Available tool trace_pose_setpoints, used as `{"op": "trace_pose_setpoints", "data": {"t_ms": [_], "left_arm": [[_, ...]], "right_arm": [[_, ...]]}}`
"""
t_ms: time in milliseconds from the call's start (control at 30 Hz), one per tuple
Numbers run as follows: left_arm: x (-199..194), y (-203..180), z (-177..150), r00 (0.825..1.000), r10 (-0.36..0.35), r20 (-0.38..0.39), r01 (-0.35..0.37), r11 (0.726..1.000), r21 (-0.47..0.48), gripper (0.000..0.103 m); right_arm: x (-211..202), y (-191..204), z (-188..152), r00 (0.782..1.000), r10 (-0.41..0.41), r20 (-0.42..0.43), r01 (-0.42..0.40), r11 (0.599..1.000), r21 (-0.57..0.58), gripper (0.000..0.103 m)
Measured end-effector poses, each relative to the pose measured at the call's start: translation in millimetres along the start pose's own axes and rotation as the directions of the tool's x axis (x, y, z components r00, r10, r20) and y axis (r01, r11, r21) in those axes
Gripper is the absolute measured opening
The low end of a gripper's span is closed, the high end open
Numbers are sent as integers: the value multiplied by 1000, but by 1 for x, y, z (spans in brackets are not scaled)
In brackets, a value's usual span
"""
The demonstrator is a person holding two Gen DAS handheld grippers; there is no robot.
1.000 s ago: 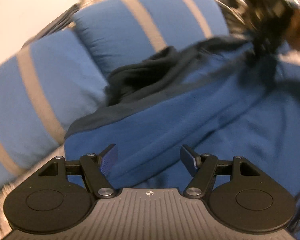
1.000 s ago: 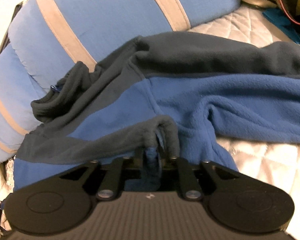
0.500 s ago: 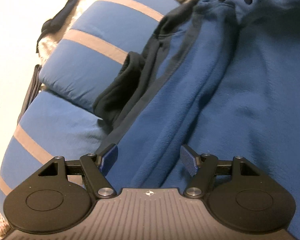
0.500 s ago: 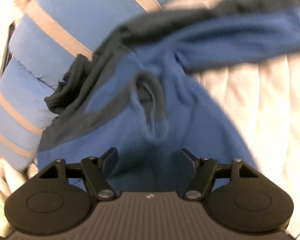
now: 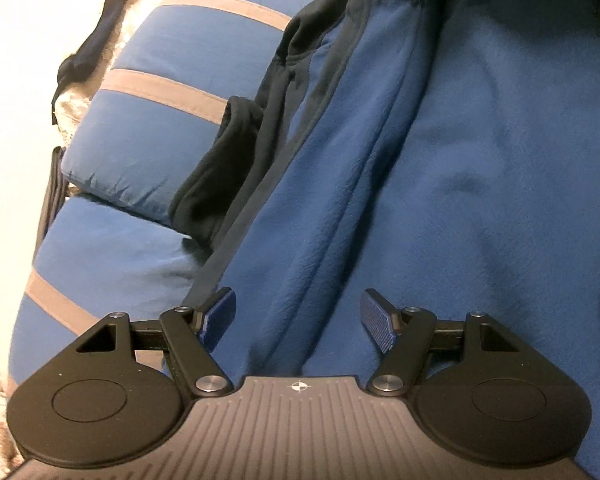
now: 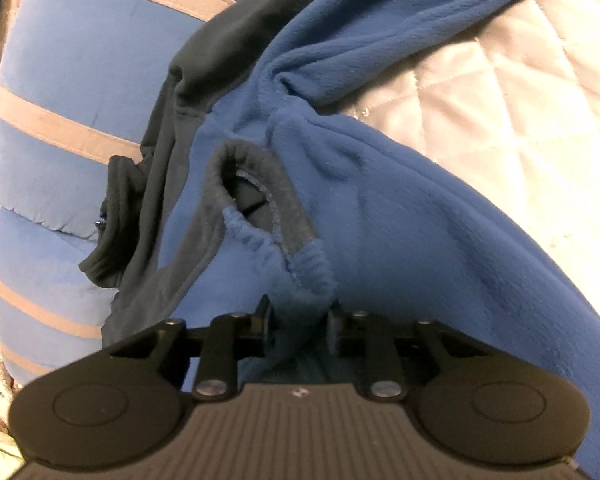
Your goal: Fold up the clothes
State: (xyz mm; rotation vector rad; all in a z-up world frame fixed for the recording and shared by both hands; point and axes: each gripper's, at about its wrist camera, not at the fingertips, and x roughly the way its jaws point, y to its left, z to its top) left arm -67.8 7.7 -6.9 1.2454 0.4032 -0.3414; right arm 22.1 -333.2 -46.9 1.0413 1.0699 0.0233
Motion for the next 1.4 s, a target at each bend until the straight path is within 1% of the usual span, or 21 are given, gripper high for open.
{"op": "trace_pose_setpoints", "data": {"t_ms": [67,100,233,267,367,400,533,600,667,733,800,833,867,900,933,967,1000,1200,1267,1300,1400], "left_arm": [[1,-2,0,1000,11,-8,-11,1000,18,68],[3,-2,0,1000,16,-14,-15,1000,24,68],[11,-3,4,998,32,-56,-32,999,1,66],[13,-1,4,997,19,-68,-19,1000,-9,59],[20,-4,3,992,19,-127,-15,1000,26,15],[22,-7,1,989,34,-145,-26,998,60,11],[16,8,-3,989,37,-141,-36,999,5,8],[14,13,-4,990,38,-135,-41,999,-16,8],[19,7,-5,987,-10,-159,7,1000,-19,11],[26,-5,-5,982,-32,-188,31,999,-5,9],[26,-9,-5,983,-1,-185,2,1000,7,10],[25,-4,-4,981,3,-194,-6,1000,-15,12],[23,0,-3,979,6,-203,-14,999,-36,24],[22,5,-2,977,10,-211,-23,998,-57,40],[20,12,-2,977,17,-214,-35,996,-82,49],[15,18,-1,980,13,-200,-35,993,-111,67],[10,25,0,983,9,-184,-35,989,-140,76],[-22,62,13,999,25,-23,-32,914,-404,76],[-29,66,18,999,48,8,-40,897,-439,76],[-32,67,20,998,57,20,-42,889,-457,76],[-33,74,24,997,46,55,-10,847,-532,77]], "right_arm": [[-1,0,-1,1000,1,3,-1,1000,2,31],[-1,0,-1,1000,2,5,-2,1000,0,25],[-3,4,0,1000,15,22,-14,1000,-23,23],[-3,6,0,999,22,27,-21,999,-33,23],[-9,7,1,996,74,45,-71,996,-49,23],[-11,8,2,995,92,50,-89,995,-54,22],[-21,9,3,984,163,66,-158,985,-75,20],[-17,6,2,991,126,45,-123,991,-60,20],[-13,2,3,996,90,25,-89,995,-41,21],[-9,-2,3,998,64,9,-64,998,-26,39],[-7,-6,4,999,38,-5,-38,999,-13,47],[-12,-1,5,1000,14,21,-14,999,-43,60],[-20,3,6,997,-18,74,24,997,-77,67],[-31,8,7,987,-45,157,64,991,-119,78],[-38,12,8,976,-51,210,83,986,-145,80],[-46,14,11,966,-49,256,93,982,-162,80],[-53,17,13,953,-46,300,104,978,-179,81],[-70,12,25,897,-106,430,188,970,-154,85],[-72,14,26,861,-154,485,256,955,-152,93],[-73,16,27,840,-177,512,291,945,-150,98],[-82,31,27,719,-233,655,451,873,-184,103]]}}
